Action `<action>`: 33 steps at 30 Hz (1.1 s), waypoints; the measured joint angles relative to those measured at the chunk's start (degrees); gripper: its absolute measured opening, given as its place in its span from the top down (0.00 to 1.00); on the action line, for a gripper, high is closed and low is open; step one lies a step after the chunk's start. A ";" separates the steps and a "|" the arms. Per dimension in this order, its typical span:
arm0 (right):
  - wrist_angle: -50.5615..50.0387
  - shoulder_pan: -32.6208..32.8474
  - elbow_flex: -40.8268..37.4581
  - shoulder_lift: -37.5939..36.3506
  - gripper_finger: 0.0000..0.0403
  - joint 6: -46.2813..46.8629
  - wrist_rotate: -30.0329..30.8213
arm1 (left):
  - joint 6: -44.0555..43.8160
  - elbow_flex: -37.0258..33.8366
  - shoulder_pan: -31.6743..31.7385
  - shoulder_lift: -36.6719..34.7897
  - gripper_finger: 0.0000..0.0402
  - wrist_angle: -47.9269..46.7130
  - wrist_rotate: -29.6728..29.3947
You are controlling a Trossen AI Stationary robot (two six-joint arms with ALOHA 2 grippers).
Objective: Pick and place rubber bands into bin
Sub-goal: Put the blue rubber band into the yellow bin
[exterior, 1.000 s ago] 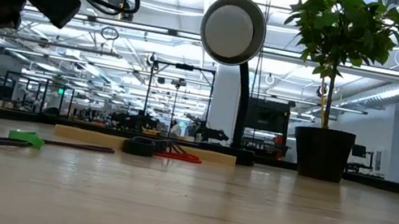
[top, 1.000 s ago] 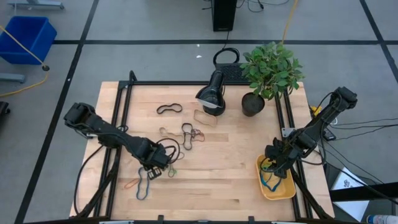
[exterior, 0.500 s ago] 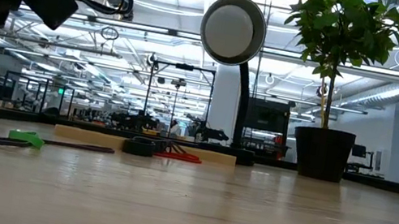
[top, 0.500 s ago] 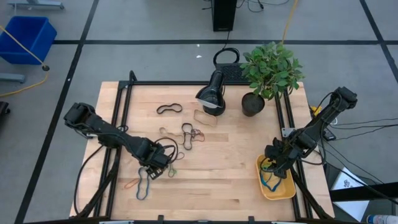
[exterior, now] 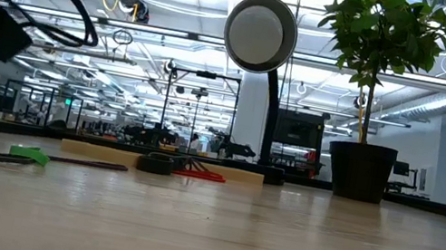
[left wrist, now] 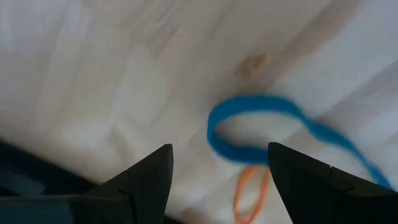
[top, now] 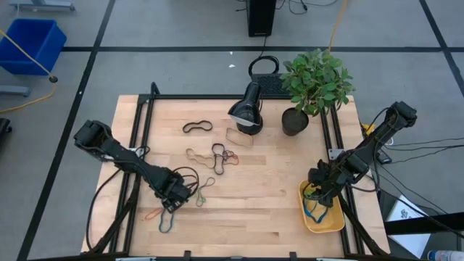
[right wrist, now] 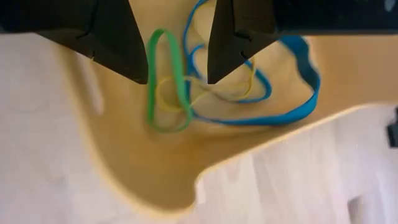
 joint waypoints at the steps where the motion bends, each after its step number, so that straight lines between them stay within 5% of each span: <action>1: 0.02 -0.21 0.00 -0.01 0.60 -0.30 0.23 | -0.56 -0.75 -0.06 0.00 0.34 1.48 0.02; 21: 0.43 -1.28 0.00 0.02 0.60 -1.03 0.02 | -1.77 -5.31 -0.11 -0.10 0.96 9.61 -0.27; 33: 1.03 -1.28 0.00 -2.37 0.60 -0.35 -4.79 | 1.80 -0.22 -0.21 0.07 0.99 10.24 8.93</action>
